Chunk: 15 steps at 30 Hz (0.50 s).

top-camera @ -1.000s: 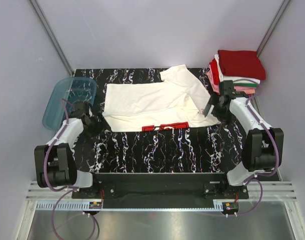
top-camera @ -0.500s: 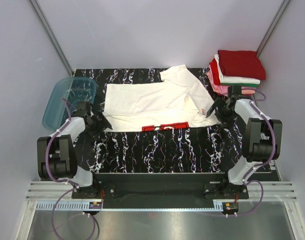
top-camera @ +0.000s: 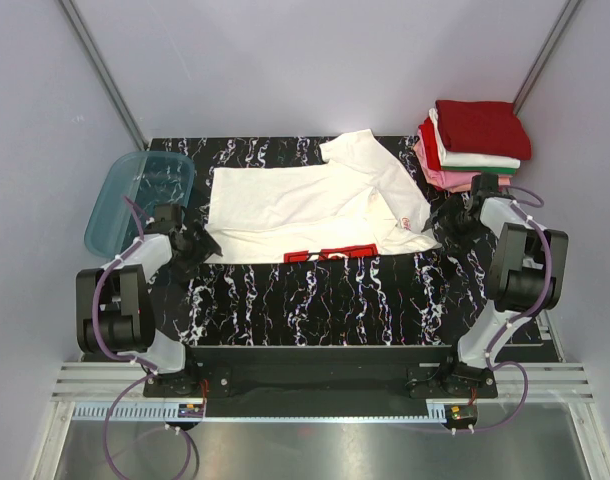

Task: Fold and stack the t-shirts
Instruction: Fold the tshirt

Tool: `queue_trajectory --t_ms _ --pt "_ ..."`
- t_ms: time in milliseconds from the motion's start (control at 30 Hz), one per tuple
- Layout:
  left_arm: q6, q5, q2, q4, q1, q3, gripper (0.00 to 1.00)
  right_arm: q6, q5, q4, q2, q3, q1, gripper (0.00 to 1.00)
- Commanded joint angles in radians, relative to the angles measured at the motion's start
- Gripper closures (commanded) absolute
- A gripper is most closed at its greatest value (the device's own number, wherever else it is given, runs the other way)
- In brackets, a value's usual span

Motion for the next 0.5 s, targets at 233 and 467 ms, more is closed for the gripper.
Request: queue_trajectory --t_ms 233,467 --pt "-0.038 -0.031 0.045 0.08 -0.029 -0.021 0.18 0.022 -0.083 0.061 0.01 -0.03 0.004 0.41" --pt "-0.052 -0.075 0.094 0.106 -0.067 0.011 0.41 0.005 -0.088 0.047 0.012 -0.027 0.004 0.84"
